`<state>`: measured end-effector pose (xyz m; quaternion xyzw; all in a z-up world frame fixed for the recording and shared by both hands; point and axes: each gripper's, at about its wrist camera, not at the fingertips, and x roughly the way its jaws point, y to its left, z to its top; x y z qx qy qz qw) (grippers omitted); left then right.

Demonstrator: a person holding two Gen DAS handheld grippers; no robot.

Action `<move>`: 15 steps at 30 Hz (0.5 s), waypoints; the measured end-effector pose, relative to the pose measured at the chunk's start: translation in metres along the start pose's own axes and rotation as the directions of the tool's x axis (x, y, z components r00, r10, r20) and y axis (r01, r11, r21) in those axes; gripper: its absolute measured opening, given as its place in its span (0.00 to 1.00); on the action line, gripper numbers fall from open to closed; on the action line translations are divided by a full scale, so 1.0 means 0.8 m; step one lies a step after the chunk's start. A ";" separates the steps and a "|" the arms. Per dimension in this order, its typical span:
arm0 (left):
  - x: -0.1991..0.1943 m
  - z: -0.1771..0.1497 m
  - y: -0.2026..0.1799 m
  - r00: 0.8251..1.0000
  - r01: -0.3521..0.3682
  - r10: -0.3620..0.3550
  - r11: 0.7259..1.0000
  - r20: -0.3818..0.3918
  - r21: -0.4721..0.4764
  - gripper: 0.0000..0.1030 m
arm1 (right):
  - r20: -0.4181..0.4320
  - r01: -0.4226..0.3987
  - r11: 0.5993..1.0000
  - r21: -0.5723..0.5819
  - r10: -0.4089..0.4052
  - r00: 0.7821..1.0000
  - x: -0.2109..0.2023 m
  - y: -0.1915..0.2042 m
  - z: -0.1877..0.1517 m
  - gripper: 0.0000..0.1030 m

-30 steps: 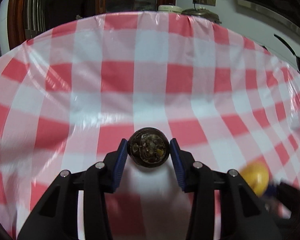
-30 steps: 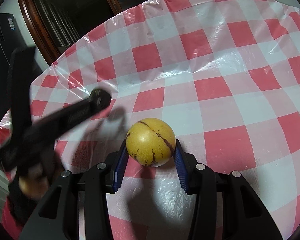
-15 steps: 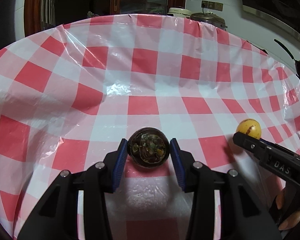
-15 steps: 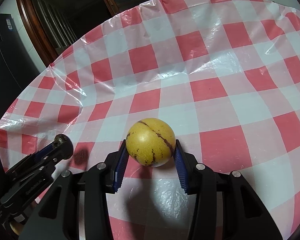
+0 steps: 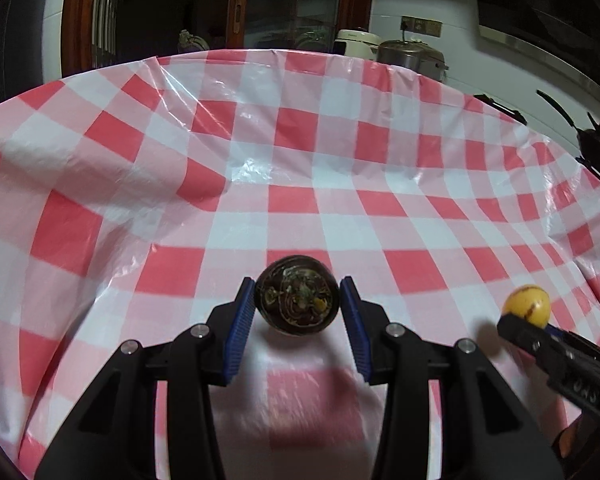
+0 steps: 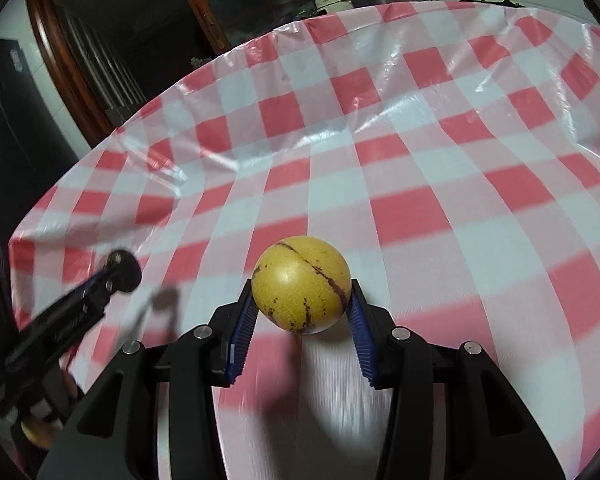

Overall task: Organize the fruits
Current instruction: 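Carry the pepino and the dark dried fruit over to the white box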

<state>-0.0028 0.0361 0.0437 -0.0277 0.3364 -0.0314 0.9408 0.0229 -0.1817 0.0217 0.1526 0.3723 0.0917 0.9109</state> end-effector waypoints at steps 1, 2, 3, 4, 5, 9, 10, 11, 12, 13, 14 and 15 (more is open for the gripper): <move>-0.007 -0.006 -0.005 1.000 0.002 -0.002 1.000 0.002 0.012 0.42 | -0.006 0.002 1.000 -0.016 -0.003 1.000 -0.012 0.003 -0.009 0.43; -0.015 -0.013 -0.012 1.000 0.007 -0.007 1.000 0.003 0.028 0.42 | -0.010 0.007 1.000 -0.029 -0.007 1.000 -0.022 0.004 -0.016 0.43; -0.021 -0.018 -0.016 1.000 0.015 -0.015 0.999 0.002 0.034 0.42 | -0.011 0.011 0.999 -0.038 -0.011 1.000 -0.030 0.005 -0.021 0.43; -0.030 -0.023 -0.022 1.000 0.030 -0.030 0.999 0.001 0.038 0.42 | -0.012 0.024 0.998 -0.056 -0.024 1.000 -0.044 0.005 -0.029 0.43; -0.037 -0.028 -0.027 0.999 0.041 -0.042 0.998 0.003 0.041 0.42 | -0.011 0.032 0.997 -0.065 -0.032 0.999 -0.055 0.003 -0.034 0.43; -0.067 -0.047 -0.065 0.996 0.087 -0.089 0.991 0.014 0.098 0.42 | 0.003 0.060 0.995 -0.081 -0.060 0.998 -0.105 -0.013 -0.057 0.43; -0.072 -0.050 -0.076 0.995 0.102 -0.104 0.988 0.011 0.113 0.42 | 0.009 0.075 0.994 -0.085 -0.074 0.997 -0.121 -0.019 -0.065 0.43; -0.076 -0.054 -0.088 0.993 0.118 -0.119 0.985 0.007 0.128 0.42 | 0.014 0.085 0.993 -0.085 -0.084 0.996 -0.133 -0.025 -0.071 0.43; -0.083 -0.060 -0.104 0.990 0.138 -0.140 0.979 0.001 0.152 0.42 | 0.021 0.097 0.992 -0.083 -0.096 0.995 -0.150 -0.034 -0.080 0.43; -0.087 -0.064 -0.116 0.988 0.152 -0.154 0.973 -0.002 0.172 0.42 | 0.025 0.106 0.991 -0.080 -0.104 0.994 -0.160 -0.040 -0.086 0.43; -0.092 -0.069 -0.130 0.986 0.166 -0.168 0.967 -0.006 0.196 0.42 | 0.031 0.120 0.990 -0.077 -0.118 0.992 -0.172 -0.048 -0.093 0.43; -0.099 -0.076 -0.147 0.983 0.183 -0.185 0.956 -0.011 0.228 0.42 | 0.037 0.136 0.988 -0.073 -0.133 0.990 -0.184 -0.056 -0.101 0.43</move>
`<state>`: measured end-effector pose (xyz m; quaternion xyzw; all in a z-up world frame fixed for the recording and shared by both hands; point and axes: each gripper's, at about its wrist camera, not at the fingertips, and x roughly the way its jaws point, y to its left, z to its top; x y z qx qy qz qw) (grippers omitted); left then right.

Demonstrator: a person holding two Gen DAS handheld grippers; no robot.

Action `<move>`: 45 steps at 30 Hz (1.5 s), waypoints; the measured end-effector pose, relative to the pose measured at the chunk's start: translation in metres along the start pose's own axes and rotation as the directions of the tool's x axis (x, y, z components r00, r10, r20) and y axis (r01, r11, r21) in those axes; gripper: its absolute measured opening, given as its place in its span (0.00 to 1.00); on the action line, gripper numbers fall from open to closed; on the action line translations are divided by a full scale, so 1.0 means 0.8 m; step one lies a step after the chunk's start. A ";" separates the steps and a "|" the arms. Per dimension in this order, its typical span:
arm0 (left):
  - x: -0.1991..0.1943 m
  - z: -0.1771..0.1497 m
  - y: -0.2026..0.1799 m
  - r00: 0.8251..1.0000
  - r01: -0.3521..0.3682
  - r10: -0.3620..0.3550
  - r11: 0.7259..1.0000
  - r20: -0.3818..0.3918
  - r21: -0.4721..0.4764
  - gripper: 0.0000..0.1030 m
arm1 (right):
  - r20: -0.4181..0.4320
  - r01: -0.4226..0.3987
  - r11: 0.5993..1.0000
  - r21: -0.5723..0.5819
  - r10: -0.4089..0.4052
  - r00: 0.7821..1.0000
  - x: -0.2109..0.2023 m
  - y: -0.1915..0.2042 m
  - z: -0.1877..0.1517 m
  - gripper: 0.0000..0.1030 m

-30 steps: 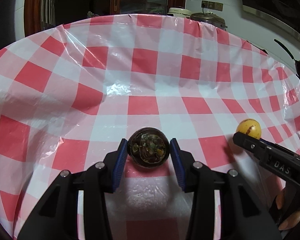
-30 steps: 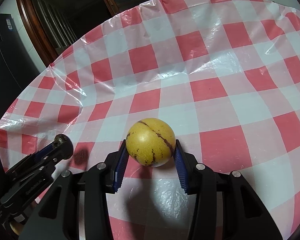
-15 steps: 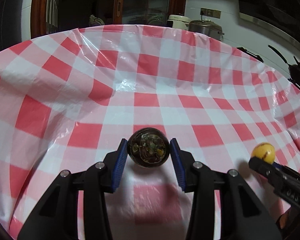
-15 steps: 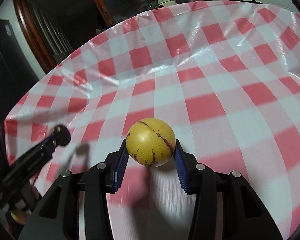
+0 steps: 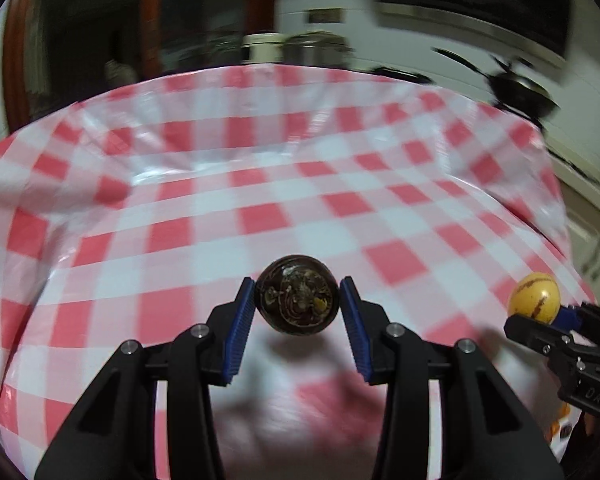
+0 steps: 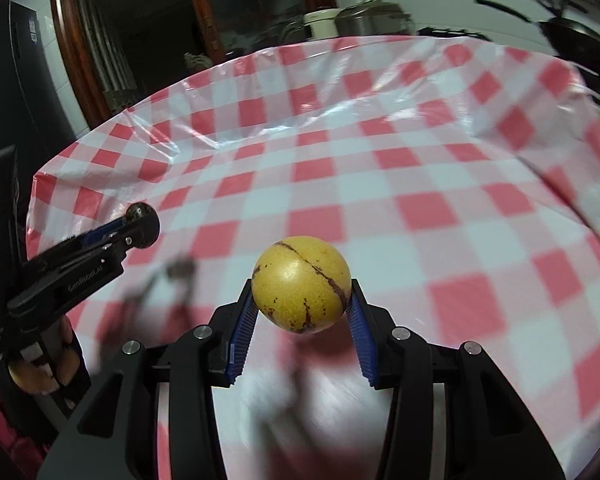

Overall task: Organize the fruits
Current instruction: 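Carry the pepino and the dark dried fruit over to the white box, then open the left tool to drop the dried fruit while the right tool drops the pepino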

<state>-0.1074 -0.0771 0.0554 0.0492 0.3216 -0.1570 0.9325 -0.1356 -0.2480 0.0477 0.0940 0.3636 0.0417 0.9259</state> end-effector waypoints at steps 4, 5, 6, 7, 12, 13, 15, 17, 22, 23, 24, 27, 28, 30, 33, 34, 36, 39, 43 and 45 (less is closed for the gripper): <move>-0.014 -0.014 -0.076 0.997 0.081 -0.080 0.989 -0.013 0.120 0.42 | 0.006 0.072 0.997 0.027 -0.072 0.997 -0.045 -0.045 -0.031 0.43; -0.016 -0.018 -0.093 0.995 0.103 -0.101 0.984 -0.020 0.145 0.42 | 0.007 0.096 0.995 0.037 -0.096 0.995 -0.059 -0.059 -0.041 0.43; -0.020 -0.022 -0.116 0.991 0.135 -0.132 0.974 -0.032 0.179 0.42 | 0.009 0.116 0.992 0.046 -0.116 0.993 -0.069 -0.070 -0.049 0.43; -0.024 -0.026 -0.134 0.987 0.161 -0.156 0.965 -0.041 0.205 0.42 | 0.009 0.133 0.990 0.056 -0.133 0.991 -0.078 -0.080 -0.055 0.43; -0.050 -0.052 -0.241 0.954 0.299 -0.288 0.878 -0.085 0.374 0.42 | 0.009 0.229 0.964 0.137 -0.233 0.973 -0.131 -0.140 -0.103 0.43; -0.053 -0.056 -0.260 0.944 0.327 -0.313 0.857 -0.102 0.397 0.42 | 0.005 0.254 0.954 0.161 -0.258 0.966 -0.142 -0.155 -0.115 0.43; -0.056 -0.069 -0.304 0.912 0.410 -0.375 0.798 -0.169 0.441 0.42 | -0.016 0.316 0.926 0.204 -0.320 0.947 -0.160 -0.186 -0.143 0.43; -0.055 -0.083 -0.336 0.888 0.460 -0.405 0.753 -0.219 0.471 0.42 | -0.047 0.377 0.895 0.240 -0.377 0.925 -0.173 -0.212 -0.169 0.43; -0.034 -0.151 -0.425 0.822 0.569 -0.420 0.615 -0.384 0.546 0.42 | -0.218 0.526 0.777 0.345 -0.479 0.851 -0.190 -0.297 -0.254 0.43; -0.029 -0.162 -0.434 0.818 0.574 -0.411 0.603 -0.402 0.553 0.42 | -0.249 0.539 0.760 0.362 -0.478 0.842 -0.188 -0.310 -0.268 0.43; -0.018 -0.180 -0.447 0.806 0.591 -0.398 0.585 -0.438 0.556 0.42 | -0.270 0.547 0.751 0.370 -0.476 0.837 -0.186 -0.318 -0.278 0.43; 0.012 -0.214 -0.466 0.781 0.620 -0.370 0.560 -0.503 0.550 0.42 | -0.345 0.576 0.724 0.379 -0.467 0.814 -0.171 -0.341 -0.311 0.43; 0.020 -0.222 -0.469 0.784 0.615 -0.358 0.561 -0.507 0.555 0.42 | -0.362 0.578 0.720 0.383 -0.459 0.811 -0.165 -0.346 -0.319 0.43; 0.038 -0.235 -0.473 0.788 0.607 -0.331 0.564 -0.520 0.560 0.42 | -0.387 0.577 0.717 0.391 -0.440 0.810 -0.154 -0.353 -0.330 0.43; 0.051 -0.241 -0.474 0.781 0.614 -0.335 0.566 -0.528 0.550 0.42 | -0.423 0.582 0.714 0.390 -0.423 0.802 -0.137 -0.358 -0.340 0.43; 0.053 -0.242 -0.473 0.776 0.621 -0.345 0.561 -0.527 0.547 0.43 | -0.432 0.584 0.712 0.390 -0.419 0.799 -0.132 -0.359 -0.343 0.43; 0.050 -0.241 -0.475 0.770 0.634 -0.370 0.544 -0.520 0.550 0.44 | -0.447 0.588 0.705 0.396 -0.412 0.794 -0.126 -0.360 -0.348 0.43; 0.038 -0.237 -0.472 0.764 0.645 -0.410 0.514 -0.499 0.565 0.75 | -0.456 0.591 0.702 0.397 -0.408 0.791 -0.124 -0.360 -0.350 0.46; 0.022 -0.230 -0.471 0.768 0.640 -0.429 0.494 -0.475 0.589 0.80 | -0.437 0.601 0.698 0.390 -0.434 0.788 -0.133 -0.362 -0.345 0.62; 0.013 -0.225 -0.464 0.780 0.625 -0.433 0.501 -0.452 0.598 0.83 | -0.431 0.604 0.699 0.382 -0.443 0.786 -0.139 -0.361 -0.340 0.69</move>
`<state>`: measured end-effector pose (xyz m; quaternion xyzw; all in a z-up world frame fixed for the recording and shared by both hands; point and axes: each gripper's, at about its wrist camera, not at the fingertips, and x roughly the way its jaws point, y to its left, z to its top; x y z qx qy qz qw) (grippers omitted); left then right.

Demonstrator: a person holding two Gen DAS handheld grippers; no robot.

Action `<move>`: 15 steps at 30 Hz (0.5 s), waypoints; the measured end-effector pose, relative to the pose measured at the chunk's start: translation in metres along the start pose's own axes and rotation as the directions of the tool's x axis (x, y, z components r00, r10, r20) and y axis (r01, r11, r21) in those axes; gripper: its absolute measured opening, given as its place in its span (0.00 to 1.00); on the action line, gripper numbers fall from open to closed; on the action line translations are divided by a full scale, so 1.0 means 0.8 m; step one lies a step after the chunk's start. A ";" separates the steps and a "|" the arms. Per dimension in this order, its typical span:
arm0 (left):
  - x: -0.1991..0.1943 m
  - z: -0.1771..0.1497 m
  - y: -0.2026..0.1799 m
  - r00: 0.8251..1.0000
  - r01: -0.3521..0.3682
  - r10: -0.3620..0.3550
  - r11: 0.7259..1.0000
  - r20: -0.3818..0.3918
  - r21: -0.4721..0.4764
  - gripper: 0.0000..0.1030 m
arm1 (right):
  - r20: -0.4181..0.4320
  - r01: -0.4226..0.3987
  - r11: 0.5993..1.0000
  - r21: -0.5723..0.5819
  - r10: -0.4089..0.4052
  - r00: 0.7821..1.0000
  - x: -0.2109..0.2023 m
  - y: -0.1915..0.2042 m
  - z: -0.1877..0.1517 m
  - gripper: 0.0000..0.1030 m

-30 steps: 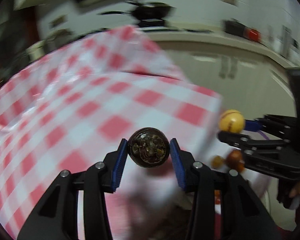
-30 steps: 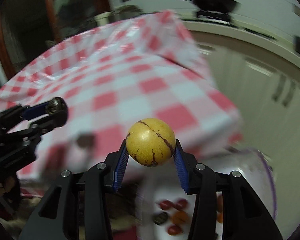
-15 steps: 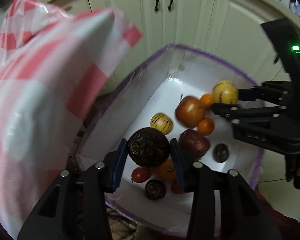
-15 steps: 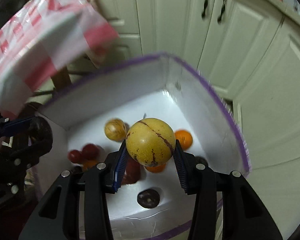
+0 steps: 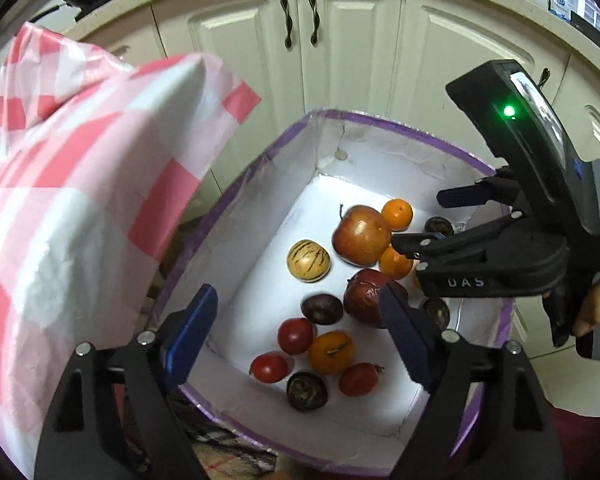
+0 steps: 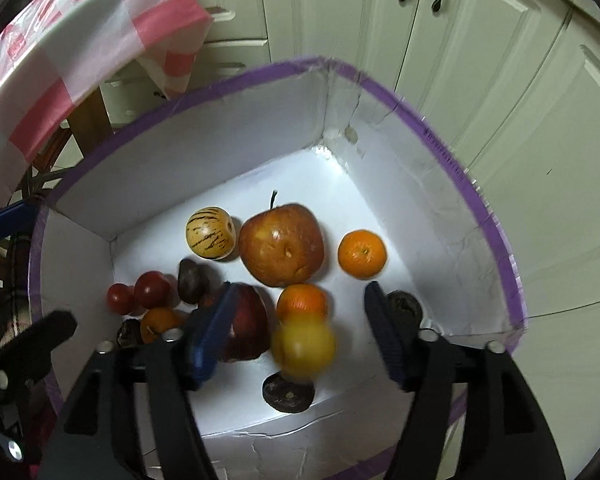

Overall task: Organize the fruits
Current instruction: 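Open the left tool to drop the dried fruit while the right tool drops the pepino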

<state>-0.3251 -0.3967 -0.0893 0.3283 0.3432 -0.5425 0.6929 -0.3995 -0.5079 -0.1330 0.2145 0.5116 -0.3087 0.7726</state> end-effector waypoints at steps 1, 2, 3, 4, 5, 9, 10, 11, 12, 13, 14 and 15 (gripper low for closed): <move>-0.006 0.000 0.001 1.000 -0.013 0.013 1.000 0.009 0.002 0.86 | 0.004 0.004 1.000 -0.005 -0.004 1.000 -0.003 0.000 0.001 0.73; -0.012 -0.001 0.000 1.000 -0.025 0.024 1.000 0.019 0.004 0.88 | 0.007 0.006 1.000 -0.009 -0.006 1.000 -0.006 0.000 0.002 0.78; -0.028 -0.001 0.001 0.998 -0.046 0.045 0.999 0.051 0.002 0.89 | 0.016 0.005 1.000 -0.019 -0.005 1.000 -0.009 0.001 0.002 0.82; -0.040 0.001 0.002 0.996 -0.048 0.048 0.999 0.074 -0.003 0.93 | 0.023 0.001 1.000 -0.031 0.000 1.000 -0.011 0.003 0.002 0.84; -0.055 0.001 0.003 0.994 -0.043 0.044 0.999 0.105 -0.009 0.99 | 0.035 -0.008 0.999 -0.052 0.010 0.999 -0.017 0.006 0.001 0.84; -0.082 0.005 -0.008 0.987 -0.026 0.021 0.999 0.158 0.029 0.99 | 0.053 0.004 0.995 -0.102 0.002 0.999 -0.030 0.018 -0.002 0.84; -0.077 0.007 -0.014 0.990 -0.037 0.030 0.998 0.138 0.048 0.99 | 0.052 0.021 0.994 -0.110 -0.015 0.999 -0.031 0.020 -0.002 0.84; -0.070 0.007 -0.018 0.992 -0.044 0.038 0.997 0.118 0.055 0.99 | 0.050 0.029 0.993 -0.112 -0.024 0.998 -0.033 0.022 -0.002 0.84; -0.061 0.007 -0.020 0.996 -0.050 0.046 0.997 0.080 0.056 0.99 | 0.048 0.036 0.993 -0.110 -0.030 0.998 -0.033 0.021 -0.001 0.84; -0.053 0.005 -0.020 0.997 -0.049 0.046 0.998 0.056 0.051 0.99 | 0.046 0.038 0.994 -0.104 -0.034 0.998 -0.032 0.020 -0.001 0.84; -0.045 0.002 -0.018 0.999 -0.039 0.037 0.998 0.032 0.044 0.99 | 0.036 0.042 0.995 -0.095 -0.039 0.999 -0.030 0.019 -0.001 0.84; -0.038 -0.001 -0.016 1.000 -0.023 0.023 0.999 0.002 0.029 0.99 | 0.029 0.047 0.995 -0.091 -0.044 0.999 -0.030 0.018 -0.002 0.84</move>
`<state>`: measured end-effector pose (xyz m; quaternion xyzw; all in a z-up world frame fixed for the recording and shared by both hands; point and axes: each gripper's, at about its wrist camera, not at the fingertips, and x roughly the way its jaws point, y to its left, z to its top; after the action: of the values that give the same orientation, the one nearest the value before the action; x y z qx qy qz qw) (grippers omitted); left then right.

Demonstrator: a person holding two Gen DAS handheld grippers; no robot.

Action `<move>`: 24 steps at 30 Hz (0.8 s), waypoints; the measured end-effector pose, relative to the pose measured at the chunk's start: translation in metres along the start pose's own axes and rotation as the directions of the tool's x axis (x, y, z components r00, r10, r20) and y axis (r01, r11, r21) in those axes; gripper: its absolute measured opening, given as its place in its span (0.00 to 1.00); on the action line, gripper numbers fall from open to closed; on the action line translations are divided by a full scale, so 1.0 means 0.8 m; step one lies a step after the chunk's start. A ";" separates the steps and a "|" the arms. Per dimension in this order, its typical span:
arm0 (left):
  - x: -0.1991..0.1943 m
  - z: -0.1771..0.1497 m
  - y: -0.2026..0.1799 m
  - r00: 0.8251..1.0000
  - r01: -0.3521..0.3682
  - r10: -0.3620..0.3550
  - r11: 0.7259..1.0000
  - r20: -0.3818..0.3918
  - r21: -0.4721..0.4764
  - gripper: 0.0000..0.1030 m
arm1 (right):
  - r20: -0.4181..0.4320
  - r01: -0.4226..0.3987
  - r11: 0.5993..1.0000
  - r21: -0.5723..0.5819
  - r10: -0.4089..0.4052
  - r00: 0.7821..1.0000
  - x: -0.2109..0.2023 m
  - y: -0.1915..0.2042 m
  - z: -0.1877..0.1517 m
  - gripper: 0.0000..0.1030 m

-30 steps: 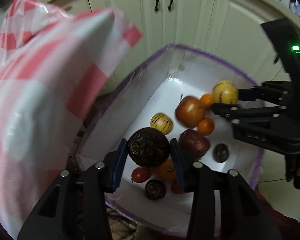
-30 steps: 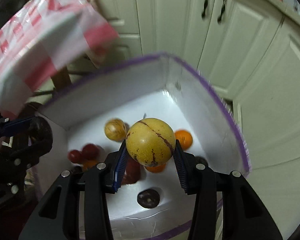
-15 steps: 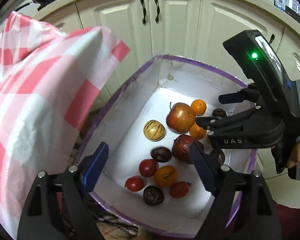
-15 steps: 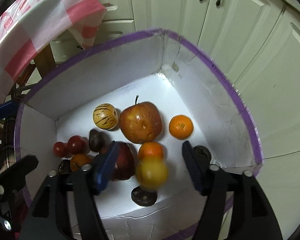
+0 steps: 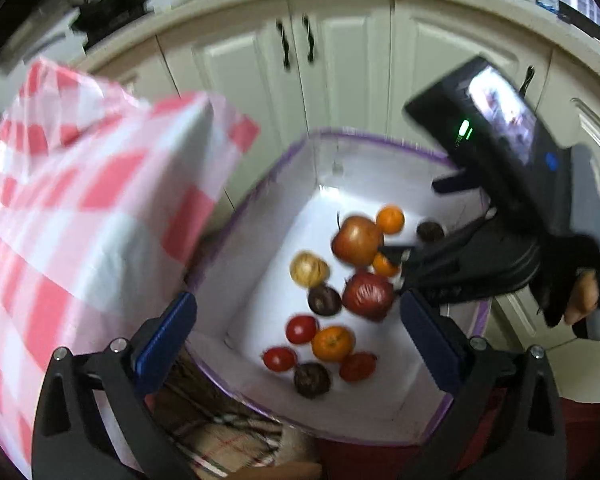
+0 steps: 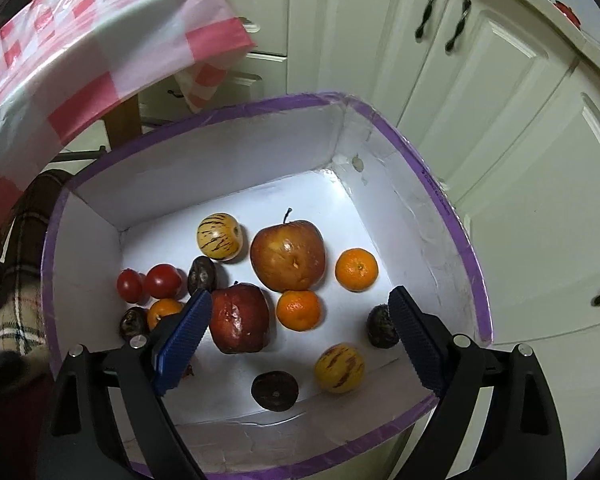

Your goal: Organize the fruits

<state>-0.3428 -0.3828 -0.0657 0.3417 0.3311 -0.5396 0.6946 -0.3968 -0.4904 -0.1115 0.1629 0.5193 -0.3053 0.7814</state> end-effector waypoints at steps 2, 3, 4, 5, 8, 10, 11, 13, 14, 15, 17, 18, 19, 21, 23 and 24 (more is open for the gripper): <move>0.011 -0.005 0.005 0.999 0.014 -0.015 1.000 -0.042 -0.027 0.99 | -0.019 0.013 1.000 0.009 -0.013 1.000 0.008 -0.005 0.000 0.84; 0.014 -0.007 0.007 0.999 0.015 -0.017 0.999 -0.049 -0.033 0.99 | -0.032 0.019 1.000 0.016 -0.019 0.999 0.013 -0.007 0.000 0.84; 0.017 -0.009 0.008 0.998 0.014 -0.016 0.999 -0.057 -0.039 0.99 | -0.042 0.021 1.000 0.022 -0.020 0.999 0.015 -0.009 -0.001 0.84; 0.018 -0.011 0.008 0.998 0.013 -0.015 0.999 -0.064 -0.041 0.99 | -0.052 0.021 0.999 0.029 -0.019 0.998 0.019 -0.010 -0.002 0.84; 0.023 -0.016 0.008 0.997 0.011 -0.015 0.999 -0.081 -0.042 0.99 | -0.070 0.020 0.999 0.034 -0.018 0.997 0.024 -0.011 -0.004 0.84; 0.025 -0.019 0.006 0.996 0.010 -0.013 0.999 -0.090 -0.040 0.99 | -0.076 0.016 0.999 0.032 -0.014 0.997 0.025 -0.008 -0.005 0.84; 0.026 -0.019 0.005 0.996 0.008 -0.012 0.999 -0.092 -0.039 0.99 | -0.077 0.014 0.999 0.031 -0.012 0.997 0.025 -0.007 -0.005 0.84; 0.025 -0.020 0.005 0.995 0.004 -0.008 0.999 -0.095 -0.039 0.99 | -0.077 0.012 0.999 0.030 -0.010 0.997 0.025 -0.005 -0.006 0.84; 0.026 -0.021 0.005 0.995 0.002 -0.006 0.999 -0.095 -0.042 0.99 | -0.078 0.010 1.000 0.029 -0.008 0.997 0.025 -0.004 -0.006 0.84; 0.025 -0.021 0.006 0.995 0.000 -0.005 0.999 -0.095 -0.044 0.99 | -0.079 0.009 1.000 0.028 -0.007 0.997 0.026 -0.004 -0.006 0.84; 0.025 -0.021 0.008 0.995 -0.005 0.000 0.999 -0.097 -0.052 0.99 | -0.080 0.010 1.000 0.026 -0.007 0.997 0.028 -0.002 -0.006 0.84; 0.025 -0.021 0.010 0.995 -0.008 0.002 0.998 -0.099 -0.059 0.99 | -0.081 0.009 1.000 0.025 -0.007 0.997 0.028 -0.002 -0.005 0.84; 0.026 -0.021 0.011 0.995 -0.009 0.003 0.998 -0.100 -0.063 0.99 | -0.083 0.007 1.000 0.024 -0.005 0.997 0.028 -0.001 -0.005 0.84; 0.026 -0.021 0.013 0.995 -0.011 0.004 0.997 -0.102 -0.070 0.99 | -0.084 0.004 1.000 0.022 -0.002 0.996 0.030 0.001 -0.005 0.84; 0.026 -0.022 0.014 0.995 -0.013 0.005 0.997 -0.104 -0.075 0.99 | -0.087 0.002 1.000 0.018 -0.001 0.996 0.030 0.003 -0.005 0.84; 0.026 -0.022 0.015 0.994 -0.013 0.005 0.997 -0.105 -0.076 0.99 | -0.089 0.002 1.000 0.018 -0.001 0.996 0.031 0.003 -0.005 0.84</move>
<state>-0.3286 -0.3770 -0.0913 0.3441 0.3858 -0.5046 0.6915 -0.3910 -0.4937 -0.1358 0.1831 0.5511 -0.3028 0.7557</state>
